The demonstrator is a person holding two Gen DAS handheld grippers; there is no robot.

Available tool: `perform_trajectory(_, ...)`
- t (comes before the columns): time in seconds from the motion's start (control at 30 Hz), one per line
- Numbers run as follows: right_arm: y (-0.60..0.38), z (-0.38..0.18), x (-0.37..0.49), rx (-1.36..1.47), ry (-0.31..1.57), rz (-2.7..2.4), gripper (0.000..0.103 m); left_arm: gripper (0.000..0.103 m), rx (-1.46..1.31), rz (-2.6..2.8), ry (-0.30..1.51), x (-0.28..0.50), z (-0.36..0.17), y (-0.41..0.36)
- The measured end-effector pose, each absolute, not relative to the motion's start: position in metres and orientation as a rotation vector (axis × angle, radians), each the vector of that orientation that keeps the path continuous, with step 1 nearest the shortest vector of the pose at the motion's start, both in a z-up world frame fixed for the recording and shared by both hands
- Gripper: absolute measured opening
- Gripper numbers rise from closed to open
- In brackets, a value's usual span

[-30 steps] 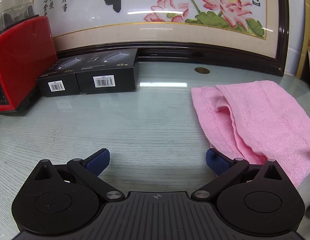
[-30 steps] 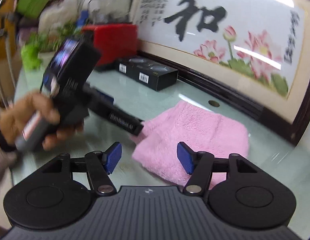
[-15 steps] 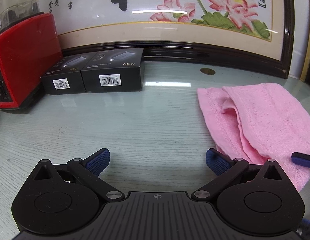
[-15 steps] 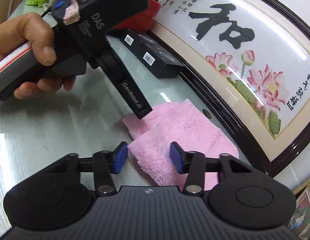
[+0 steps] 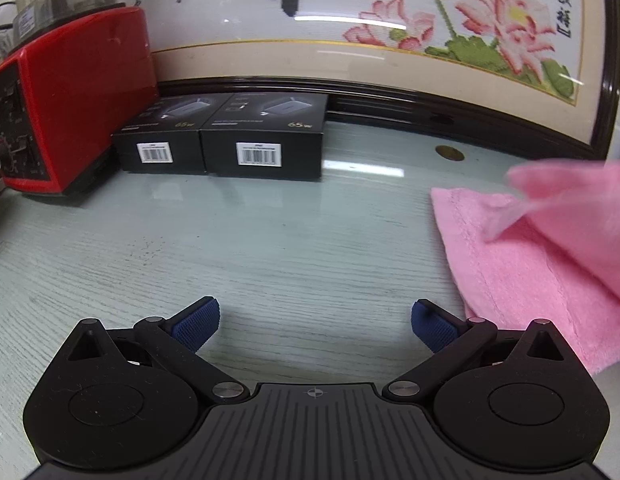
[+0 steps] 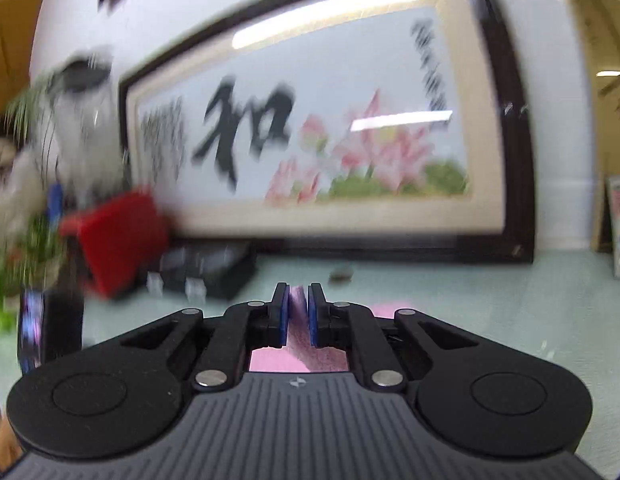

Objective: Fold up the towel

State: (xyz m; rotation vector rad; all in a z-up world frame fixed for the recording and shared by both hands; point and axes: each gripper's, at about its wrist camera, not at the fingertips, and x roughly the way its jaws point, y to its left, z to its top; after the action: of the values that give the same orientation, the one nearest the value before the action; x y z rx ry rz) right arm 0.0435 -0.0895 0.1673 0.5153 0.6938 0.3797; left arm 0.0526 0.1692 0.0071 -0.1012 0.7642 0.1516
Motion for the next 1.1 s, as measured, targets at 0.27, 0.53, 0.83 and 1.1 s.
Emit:
perform_trajectory(0.27,-0.023,0.128,0.05,0.462,0.88,0.587,0.011,0.103,-0.099,0.173,0.765,0.053,0.008,0.171)
perform_trajectory(0.53,-0.012,0.137,0.055,0.259,0.95,0.594,0.066,0.103,-0.132,0.188,0.765,0.052,0.009,0.178)
perform_trajectory(0.83,0.018,0.106,0.072,0.194,1.162,0.536,0.058,0.103,-0.105,0.195,0.768,0.052,0.008,0.174)
perform_trajectory(1.1,0.001,0.101,0.065,0.241,1.136,0.495,0.004,0.103,-0.102,0.194,0.773,0.052,0.008,0.173)
